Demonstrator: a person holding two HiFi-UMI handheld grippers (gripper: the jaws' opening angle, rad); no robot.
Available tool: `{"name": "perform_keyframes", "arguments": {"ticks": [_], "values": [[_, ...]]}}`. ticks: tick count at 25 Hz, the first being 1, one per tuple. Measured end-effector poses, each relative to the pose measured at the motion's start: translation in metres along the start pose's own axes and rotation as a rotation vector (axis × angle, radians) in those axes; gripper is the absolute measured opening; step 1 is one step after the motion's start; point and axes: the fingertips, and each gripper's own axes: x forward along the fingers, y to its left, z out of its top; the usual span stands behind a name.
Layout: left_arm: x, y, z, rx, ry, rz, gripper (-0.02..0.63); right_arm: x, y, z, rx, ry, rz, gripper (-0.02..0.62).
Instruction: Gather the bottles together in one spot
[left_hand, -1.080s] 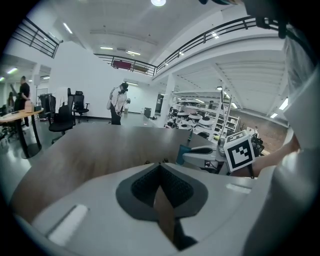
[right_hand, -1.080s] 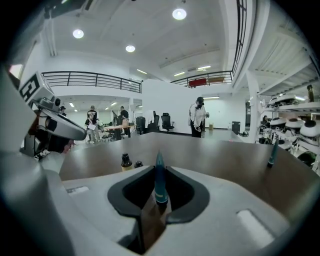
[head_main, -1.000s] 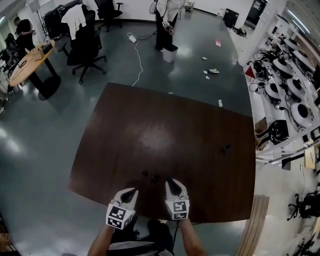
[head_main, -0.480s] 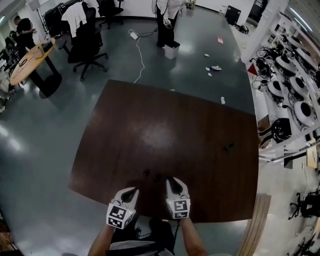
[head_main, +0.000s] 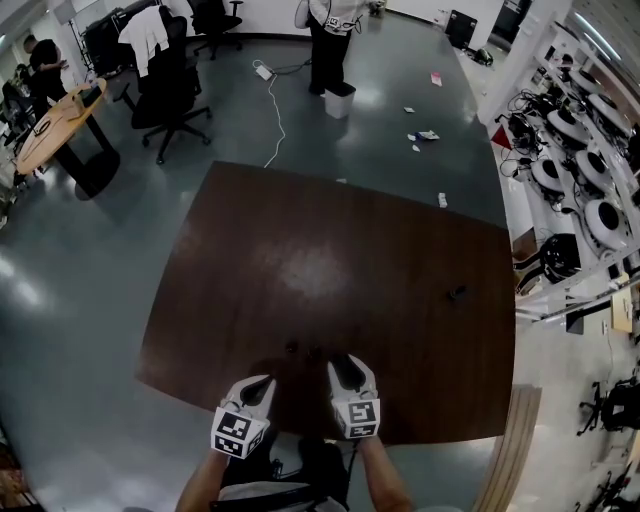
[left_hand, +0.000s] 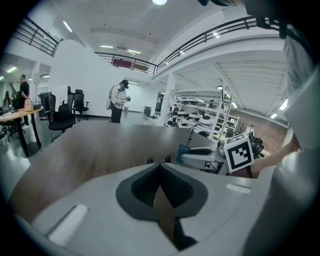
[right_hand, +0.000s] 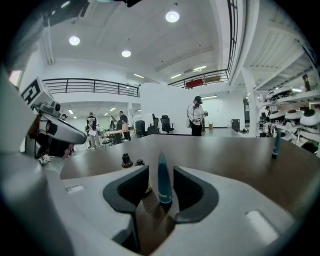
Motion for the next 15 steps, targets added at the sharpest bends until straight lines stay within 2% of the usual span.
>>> {"name": "perform_keyframes", "arguments": {"ticks": [4,8,12,15], "values": [[-0.004,0.005,0.001,0.001,-0.007,0.007,0.0,-0.004,0.004,-0.002,0.015,-0.012,-0.01,0.223],[-0.007,0.008,0.003,0.012,-0.024,-0.002,0.0,-0.011,0.003,-0.003,0.01,-0.016,-0.041,0.232],[-0.014,0.003,0.011,0.029,-0.032,-0.029,0.0,-0.026,0.004,0.011,0.004,-0.026,-0.084,0.218],[-0.016,-0.005,0.025,0.048,-0.053,-0.065,0.0,-0.045,0.005,0.03,0.0,-0.048,-0.123,0.124]]}}
